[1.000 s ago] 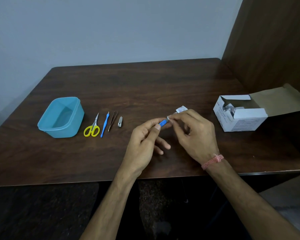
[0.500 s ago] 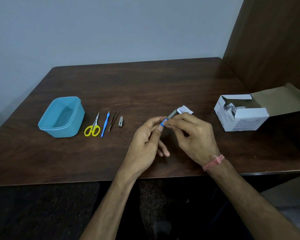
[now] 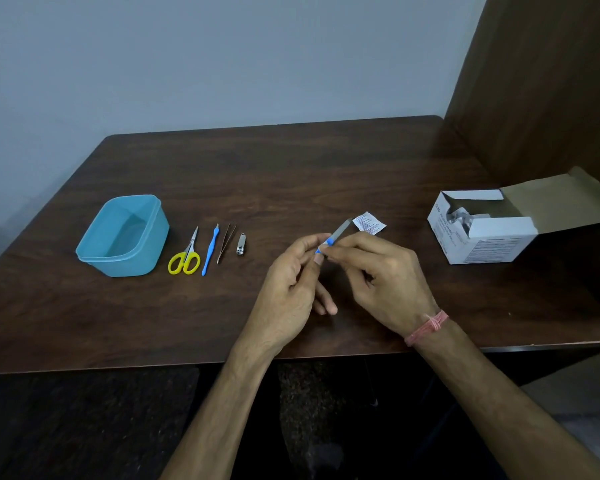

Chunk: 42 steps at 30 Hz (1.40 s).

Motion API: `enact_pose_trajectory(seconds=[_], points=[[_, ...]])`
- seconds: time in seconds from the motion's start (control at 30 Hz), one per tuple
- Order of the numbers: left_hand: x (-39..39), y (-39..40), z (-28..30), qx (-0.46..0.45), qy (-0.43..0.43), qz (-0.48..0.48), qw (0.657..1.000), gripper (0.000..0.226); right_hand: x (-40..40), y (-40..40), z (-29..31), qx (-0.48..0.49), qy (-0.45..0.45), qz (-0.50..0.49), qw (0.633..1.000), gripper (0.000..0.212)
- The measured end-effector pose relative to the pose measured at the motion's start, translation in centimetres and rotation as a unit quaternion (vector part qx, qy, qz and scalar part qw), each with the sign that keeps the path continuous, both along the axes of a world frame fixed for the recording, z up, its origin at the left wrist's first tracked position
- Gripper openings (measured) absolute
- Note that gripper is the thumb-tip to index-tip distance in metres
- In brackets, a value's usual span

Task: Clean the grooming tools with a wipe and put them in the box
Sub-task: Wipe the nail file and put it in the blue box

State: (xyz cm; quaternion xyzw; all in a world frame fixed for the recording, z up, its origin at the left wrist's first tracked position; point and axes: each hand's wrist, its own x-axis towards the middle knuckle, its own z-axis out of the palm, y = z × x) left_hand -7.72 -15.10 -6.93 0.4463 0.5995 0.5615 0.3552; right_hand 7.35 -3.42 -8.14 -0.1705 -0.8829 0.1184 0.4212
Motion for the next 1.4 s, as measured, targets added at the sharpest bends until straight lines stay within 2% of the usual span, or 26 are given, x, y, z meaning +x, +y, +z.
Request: enact_pose_trajectory(seconds=[0.13,0.3,0.43,0.57,0.7,0.87,1.03,1.23,1.4], points=[[0.04,0.05,-0.02,-0.008,0.016,-0.006,1.0,0.032,0.01,0.64,-0.09,-0.027,0.015,-0.035,0.999,0.038],[0.09,0.02,-0.13,-0.004,0.017,0.004,1.0,0.03,0.13,0.15,-0.03,-0.01,0.01,0.004,1.0,0.029],[0.31,0.07,-0.06,-0.009,0.035,0.009,0.999,0.028,0.13,0.73,0.06,-0.029,0.025,-0.035,0.999,0.029],[0.32,0.01,-0.04,-0.006,0.032,0.013,0.999,0.027,0.24,0.23,0.22,-0.02,0.022,-0.006,1.0,0.024],[0.33,0.09,-0.18,-0.008,0.046,0.011,0.999,0.028,0.14,0.84,0.18,-0.051,0.039,-0.046,0.997,0.029],[0.34,0.14,-0.07,-0.014,0.037,0.01,0.999,0.027,0.19,0.28,0.13,-0.038,0.028,0.015,0.999,0.024],[0.28,0.08,-0.02,-0.006,0.03,-0.006,0.999,0.029,0.12,0.54,-0.07,-0.048,0.009,0.003,0.999,0.035],[0.11,-0.13,-0.11,-0.01,0.017,-0.035,0.999,0.044,0.06,0.41,-0.1,-0.033,0.024,-0.02,0.999,0.02],[-0.04,-0.1,-0.08,-0.014,-0.042,-0.041,0.998,0.05,0.04,0.16,-0.05,-0.004,-0.002,-0.026,1.0,0.024]])
